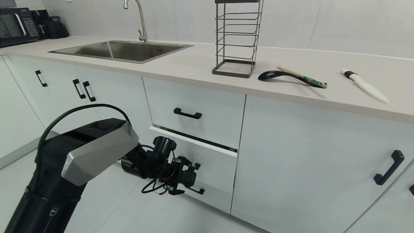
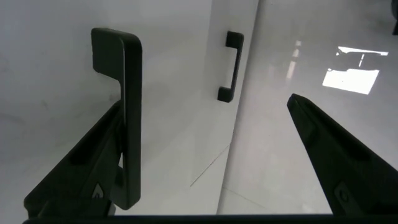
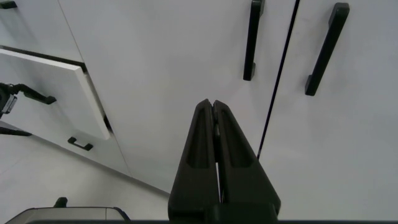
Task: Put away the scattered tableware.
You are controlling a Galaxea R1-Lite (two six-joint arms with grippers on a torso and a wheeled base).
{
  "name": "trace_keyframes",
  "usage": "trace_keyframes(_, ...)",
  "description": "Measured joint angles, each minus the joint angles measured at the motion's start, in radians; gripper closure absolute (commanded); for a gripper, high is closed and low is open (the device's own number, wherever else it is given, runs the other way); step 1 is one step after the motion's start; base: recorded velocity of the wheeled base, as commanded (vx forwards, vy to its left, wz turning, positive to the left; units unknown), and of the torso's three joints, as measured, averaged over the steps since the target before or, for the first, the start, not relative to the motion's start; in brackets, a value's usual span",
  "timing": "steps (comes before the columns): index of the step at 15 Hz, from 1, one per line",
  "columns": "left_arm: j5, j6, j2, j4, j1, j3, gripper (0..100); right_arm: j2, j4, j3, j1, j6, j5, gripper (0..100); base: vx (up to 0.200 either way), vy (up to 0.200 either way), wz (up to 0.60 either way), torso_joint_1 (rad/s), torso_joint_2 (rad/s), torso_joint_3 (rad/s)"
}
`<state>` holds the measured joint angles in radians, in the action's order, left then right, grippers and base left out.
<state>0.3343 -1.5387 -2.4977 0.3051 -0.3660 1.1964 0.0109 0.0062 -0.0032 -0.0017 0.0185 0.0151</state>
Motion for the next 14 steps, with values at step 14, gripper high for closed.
trace_keyframes(14, -0.007, 0.099, 0.518, -0.001, -0.062, -0.411, 0, 0.0, 0.0, 0.0, 0.0, 0.0, 0.0, 100, 0.0, 0.0, 0.0, 0.0, 0.0, 0.0)
